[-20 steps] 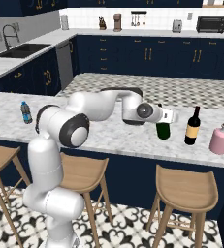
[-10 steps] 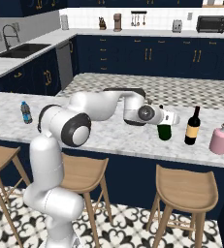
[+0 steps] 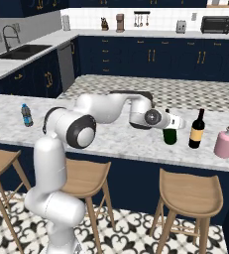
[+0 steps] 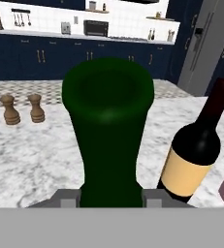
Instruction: Move the plastic bottles in the middle to the plastics group, and the glass bottles in the middle to the glass group.
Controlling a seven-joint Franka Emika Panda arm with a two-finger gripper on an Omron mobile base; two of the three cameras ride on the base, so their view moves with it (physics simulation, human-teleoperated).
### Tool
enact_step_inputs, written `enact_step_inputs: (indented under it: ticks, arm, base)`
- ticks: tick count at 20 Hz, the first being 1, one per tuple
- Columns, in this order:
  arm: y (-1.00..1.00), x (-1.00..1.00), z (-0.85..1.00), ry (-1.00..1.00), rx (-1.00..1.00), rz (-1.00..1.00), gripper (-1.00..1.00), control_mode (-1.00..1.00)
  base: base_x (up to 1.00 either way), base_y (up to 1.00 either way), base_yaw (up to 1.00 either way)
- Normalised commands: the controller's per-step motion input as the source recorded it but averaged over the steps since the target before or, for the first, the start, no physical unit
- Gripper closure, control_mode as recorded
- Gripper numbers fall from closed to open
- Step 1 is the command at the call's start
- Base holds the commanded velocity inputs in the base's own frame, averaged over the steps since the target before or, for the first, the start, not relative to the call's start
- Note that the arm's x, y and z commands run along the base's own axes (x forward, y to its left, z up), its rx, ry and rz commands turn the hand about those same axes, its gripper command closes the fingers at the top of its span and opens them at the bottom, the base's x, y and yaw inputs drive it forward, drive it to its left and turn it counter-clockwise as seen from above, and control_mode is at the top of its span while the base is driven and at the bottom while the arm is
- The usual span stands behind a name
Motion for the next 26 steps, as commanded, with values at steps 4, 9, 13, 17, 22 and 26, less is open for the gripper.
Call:
enact_step_inputs:
  ticks: [4, 9, 13, 17, 22, 26]
  arm:
    - [-0.13, 0.03, -0.03, 0.00, 0.01, 0.00, 1.00, -1.00]
    - [-0.04, 0.09, -0.10, 0.06, 0.01, 0.00, 1.00, -1.00]
    - [0.00, 0.09, 0.22, 0.18, 0.00, 0.00, 1.00, -1.00]
    - [-0.05, 0.15, 0.02, 0.06, 0.08, 0.00, 1.00, -1.00]
    - [-0.19, 0.15, 0.00, 0.01, 0.14, 0.00, 1.00, -1.00]
    - [-0.12, 0.30, -0.04, 0.00, 0.13, 0.00, 1.00, -1.00]
  base:
    - [0.00, 0.00, 0.00]
    - [0.00, 0.00, 0.00]
    - [0.00, 0.00, 0.00]
    - [0.00, 0.00, 0.00]
    - [0.00, 0.00, 0.00]
    - [0.00, 0.00, 0.00]
